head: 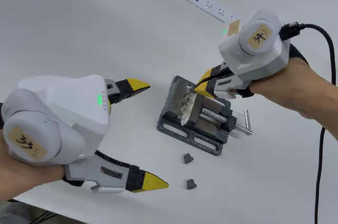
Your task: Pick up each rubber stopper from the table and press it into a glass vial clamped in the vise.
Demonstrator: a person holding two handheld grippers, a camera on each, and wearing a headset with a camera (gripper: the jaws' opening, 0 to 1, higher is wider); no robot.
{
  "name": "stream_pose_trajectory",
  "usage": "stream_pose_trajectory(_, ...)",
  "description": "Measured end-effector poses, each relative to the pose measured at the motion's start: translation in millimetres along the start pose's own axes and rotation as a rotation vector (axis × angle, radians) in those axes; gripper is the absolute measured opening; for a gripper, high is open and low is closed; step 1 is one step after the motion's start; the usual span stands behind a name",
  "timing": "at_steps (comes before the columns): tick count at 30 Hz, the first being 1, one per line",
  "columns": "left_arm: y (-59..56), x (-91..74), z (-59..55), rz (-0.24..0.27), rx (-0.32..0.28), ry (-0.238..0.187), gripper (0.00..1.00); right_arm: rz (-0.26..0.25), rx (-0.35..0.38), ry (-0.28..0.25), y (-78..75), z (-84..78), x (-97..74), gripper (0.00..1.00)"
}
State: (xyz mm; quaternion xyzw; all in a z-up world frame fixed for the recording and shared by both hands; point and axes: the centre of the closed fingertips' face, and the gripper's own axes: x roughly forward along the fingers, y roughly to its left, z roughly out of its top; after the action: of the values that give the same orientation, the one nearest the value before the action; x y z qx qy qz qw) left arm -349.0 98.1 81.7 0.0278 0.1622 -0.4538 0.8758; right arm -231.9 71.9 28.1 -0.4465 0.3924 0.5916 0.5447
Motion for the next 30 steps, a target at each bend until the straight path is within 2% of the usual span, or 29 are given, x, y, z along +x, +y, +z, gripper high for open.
stream_pose_trajectory(18,2.7,0.6,2.1,0.010,-0.004,-0.013,0.92,0.023,-0.004,0.028,-1.4,0.5,1.3,0.00)
stream_pose_trajectory(30,4.3,2.4,5.9,0.012,-0.006,-0.025,0.92,0.018,-0.020,0.052,-1.9,0.7,2.0,0.00)
